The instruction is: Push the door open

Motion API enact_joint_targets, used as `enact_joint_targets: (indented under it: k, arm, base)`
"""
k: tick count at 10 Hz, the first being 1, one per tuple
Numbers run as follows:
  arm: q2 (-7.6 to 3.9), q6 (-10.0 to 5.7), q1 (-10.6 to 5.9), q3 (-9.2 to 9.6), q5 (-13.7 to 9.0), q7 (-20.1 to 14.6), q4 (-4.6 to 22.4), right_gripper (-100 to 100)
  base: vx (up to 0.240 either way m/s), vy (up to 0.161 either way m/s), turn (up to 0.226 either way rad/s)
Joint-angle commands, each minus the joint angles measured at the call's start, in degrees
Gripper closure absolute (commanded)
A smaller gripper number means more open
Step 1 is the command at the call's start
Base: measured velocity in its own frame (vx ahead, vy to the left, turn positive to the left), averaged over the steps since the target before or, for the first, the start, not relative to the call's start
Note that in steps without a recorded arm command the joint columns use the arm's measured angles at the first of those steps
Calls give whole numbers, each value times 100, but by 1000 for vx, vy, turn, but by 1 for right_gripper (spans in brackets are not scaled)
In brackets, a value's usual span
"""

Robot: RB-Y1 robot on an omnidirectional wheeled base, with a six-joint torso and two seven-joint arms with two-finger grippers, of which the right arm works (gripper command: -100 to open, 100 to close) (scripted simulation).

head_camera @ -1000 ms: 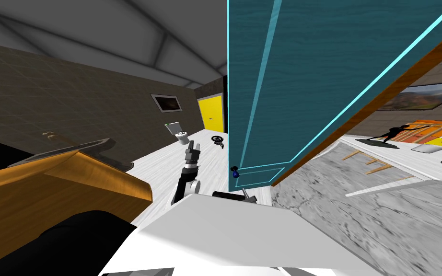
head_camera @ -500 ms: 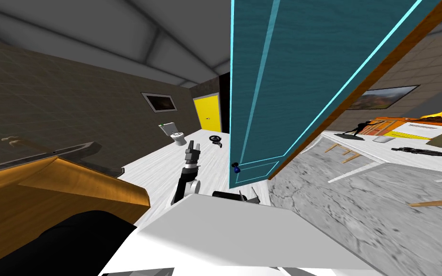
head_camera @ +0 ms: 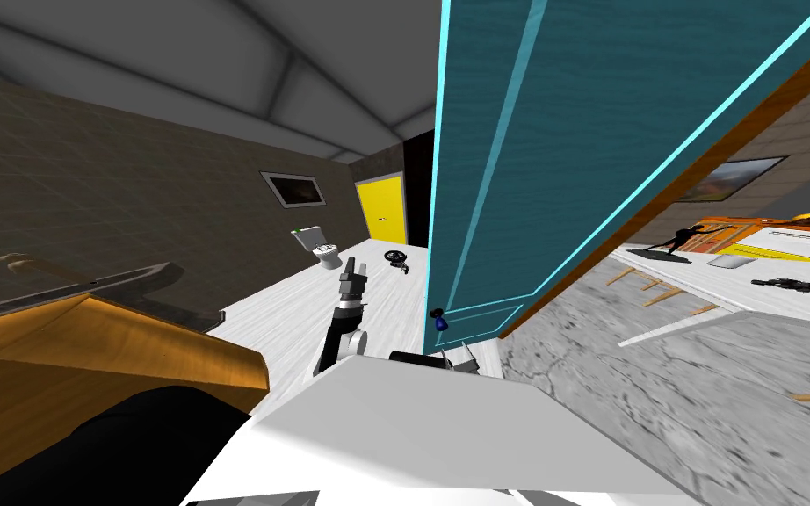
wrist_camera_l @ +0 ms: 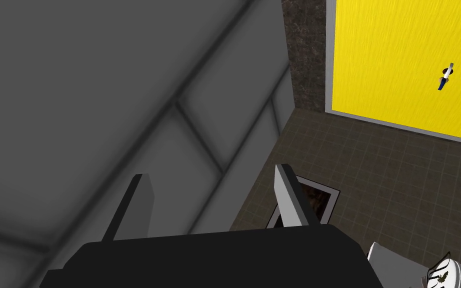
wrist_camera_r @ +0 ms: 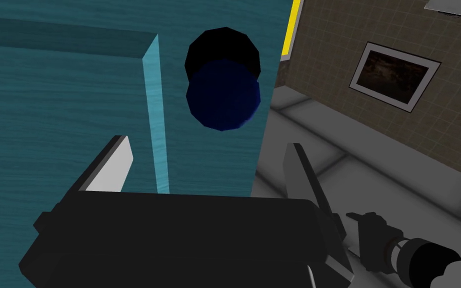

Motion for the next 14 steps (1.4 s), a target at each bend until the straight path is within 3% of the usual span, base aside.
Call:
enact_joint_targets:
  k: [1, 3, 4, 5, 10, 11, 12, 13, 14]
  arm:
    - [35, 69, -74, -19, -13, -16, -12, -100]
    - [270, 140, -152, -34, -22, -23, -14, -100]
    - [205, 103, -147, -35, -23, -9, 17, -100]
    - [205, 103, -147, -35, -23, -9, 17, 100]
    - [205, 103, -147, -35, -23, -9, 17, 100]
    - [17, 87, -116, -72, -80, -5, 13, -100]
    - [-17, 69, -83, -110, -142, -1, 8, -100]
    - [91, 51, -50, -149, -204, 4, 4, -100]
    - [279, 38, -26, -178, -249, 7, 1, -100]
  base:
    - [232, 94, -3]
    - [220, 84, 24]
    - [94, 24, 6]
    - [-10, 1, -7]
    - [-21, -6, 0]
    - [-36, 28, -114]
    - [-121, 68, -173]
    - [-176, 79, -150]
    - [-161, 93, -133]
